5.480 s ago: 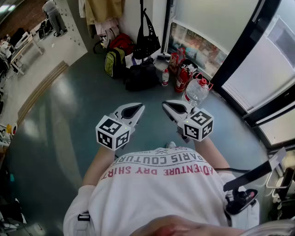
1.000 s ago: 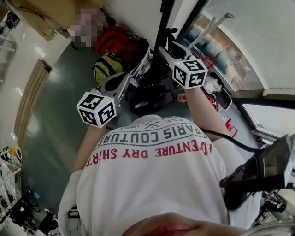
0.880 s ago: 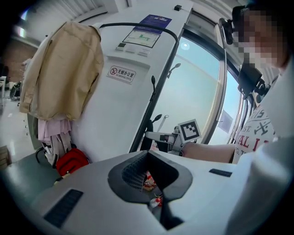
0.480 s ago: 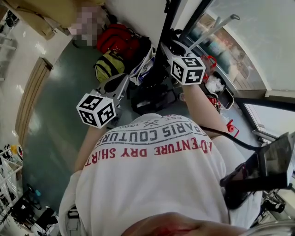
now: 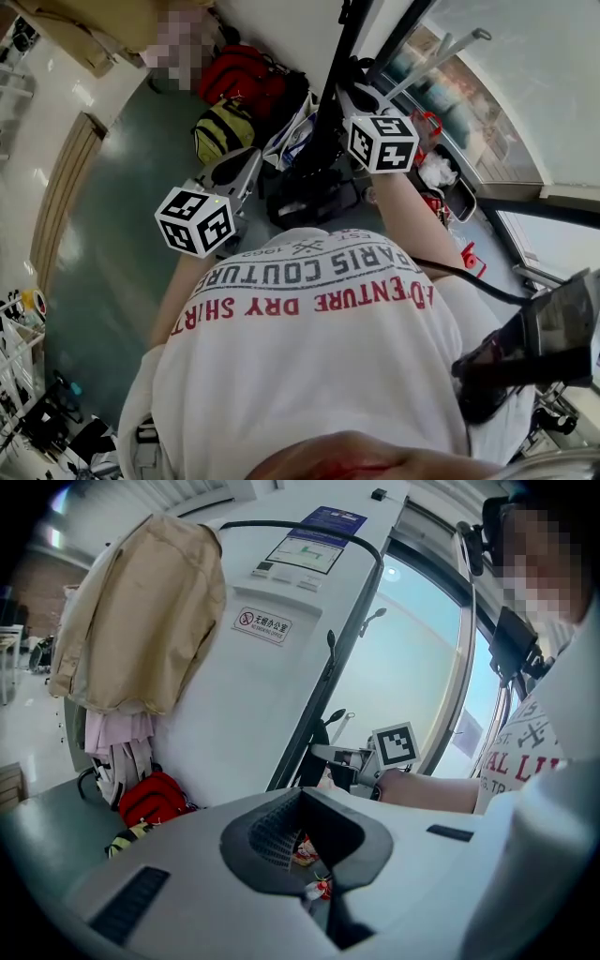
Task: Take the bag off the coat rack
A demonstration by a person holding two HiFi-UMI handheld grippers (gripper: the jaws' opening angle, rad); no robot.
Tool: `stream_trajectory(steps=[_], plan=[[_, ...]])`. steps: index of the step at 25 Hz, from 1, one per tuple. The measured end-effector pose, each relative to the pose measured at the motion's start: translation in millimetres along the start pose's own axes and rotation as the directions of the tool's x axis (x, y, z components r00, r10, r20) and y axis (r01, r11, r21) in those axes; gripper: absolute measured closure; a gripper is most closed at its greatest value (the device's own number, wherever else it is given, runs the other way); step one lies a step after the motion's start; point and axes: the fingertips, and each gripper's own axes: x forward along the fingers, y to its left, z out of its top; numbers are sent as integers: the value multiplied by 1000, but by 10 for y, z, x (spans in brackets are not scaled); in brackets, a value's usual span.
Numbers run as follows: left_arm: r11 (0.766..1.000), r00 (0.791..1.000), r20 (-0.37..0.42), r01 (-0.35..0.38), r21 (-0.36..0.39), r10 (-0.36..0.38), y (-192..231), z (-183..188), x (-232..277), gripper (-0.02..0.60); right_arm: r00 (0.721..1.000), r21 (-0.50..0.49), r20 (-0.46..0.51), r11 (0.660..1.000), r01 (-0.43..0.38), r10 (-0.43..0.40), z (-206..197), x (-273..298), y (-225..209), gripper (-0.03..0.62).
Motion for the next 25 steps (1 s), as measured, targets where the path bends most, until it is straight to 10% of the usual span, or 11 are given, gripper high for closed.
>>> stream_trajectory(steps=[17,25], plan=[[1000,1000,3,-2,-19,2,-62,-71,-108,579,997,8,82,1000,-3,3,640,-354,180,586],[1000,999,45,-4,-11,5,-160,18,-231,579,959,-9,283,1000,-13,15,1463,-1011,199,586]])
